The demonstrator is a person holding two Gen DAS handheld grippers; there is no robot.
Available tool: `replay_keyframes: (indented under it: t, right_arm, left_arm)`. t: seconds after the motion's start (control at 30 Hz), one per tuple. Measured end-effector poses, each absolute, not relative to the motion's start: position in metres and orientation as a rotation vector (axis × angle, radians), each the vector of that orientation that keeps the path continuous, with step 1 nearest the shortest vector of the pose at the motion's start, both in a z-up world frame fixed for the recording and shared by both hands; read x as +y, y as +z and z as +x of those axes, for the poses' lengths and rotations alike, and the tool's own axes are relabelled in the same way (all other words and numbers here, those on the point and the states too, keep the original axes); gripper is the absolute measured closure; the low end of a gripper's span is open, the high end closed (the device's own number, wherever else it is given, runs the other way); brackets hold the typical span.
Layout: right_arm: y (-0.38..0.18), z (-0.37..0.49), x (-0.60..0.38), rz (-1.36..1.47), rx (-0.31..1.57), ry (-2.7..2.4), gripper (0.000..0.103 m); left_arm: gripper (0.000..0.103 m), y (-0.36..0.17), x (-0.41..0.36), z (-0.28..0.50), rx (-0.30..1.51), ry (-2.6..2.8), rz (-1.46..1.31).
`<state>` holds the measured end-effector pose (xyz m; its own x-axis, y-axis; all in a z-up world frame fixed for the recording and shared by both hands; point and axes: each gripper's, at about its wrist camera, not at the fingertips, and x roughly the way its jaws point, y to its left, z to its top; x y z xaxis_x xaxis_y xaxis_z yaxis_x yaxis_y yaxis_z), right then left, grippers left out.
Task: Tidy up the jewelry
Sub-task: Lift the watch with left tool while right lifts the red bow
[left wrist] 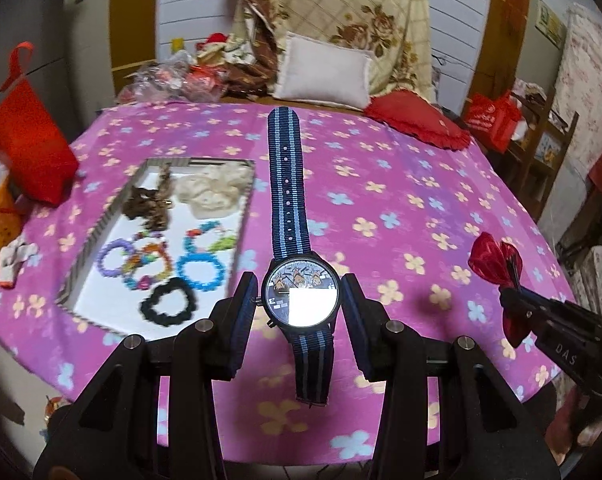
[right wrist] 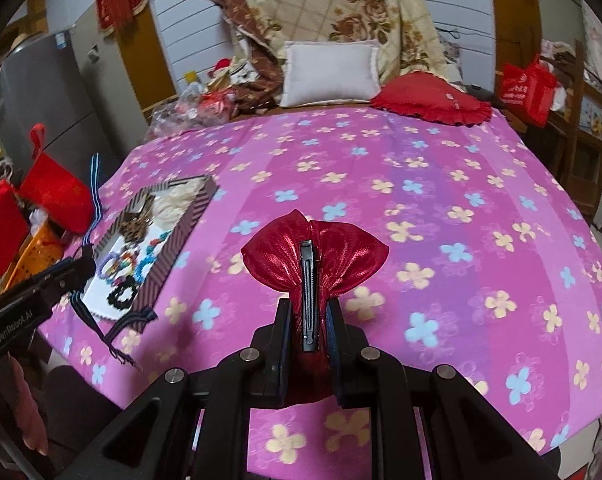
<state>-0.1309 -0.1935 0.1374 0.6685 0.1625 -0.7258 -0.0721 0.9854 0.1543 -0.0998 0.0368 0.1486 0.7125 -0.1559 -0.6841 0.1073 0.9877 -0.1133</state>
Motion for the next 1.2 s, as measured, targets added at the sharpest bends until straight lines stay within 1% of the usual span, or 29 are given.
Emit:
replay_keyframes:
  t: [0.6, 1.2]
  right_arm:
    - [0.148, -0.151, -0.161, 0.075, 0.82, 0.168, 0.087]
    - [0.138, -0.148, -0.124, 0.01, 0.856, 0.199, 0.087]
  left_arm:
    - [0.061, 0.153, 0.078, -0.125, 0.698, -0.019, -0.041]
    - [0.061, 0.136, 0.109, -0.125, 0.722, 0.014, -0.074]
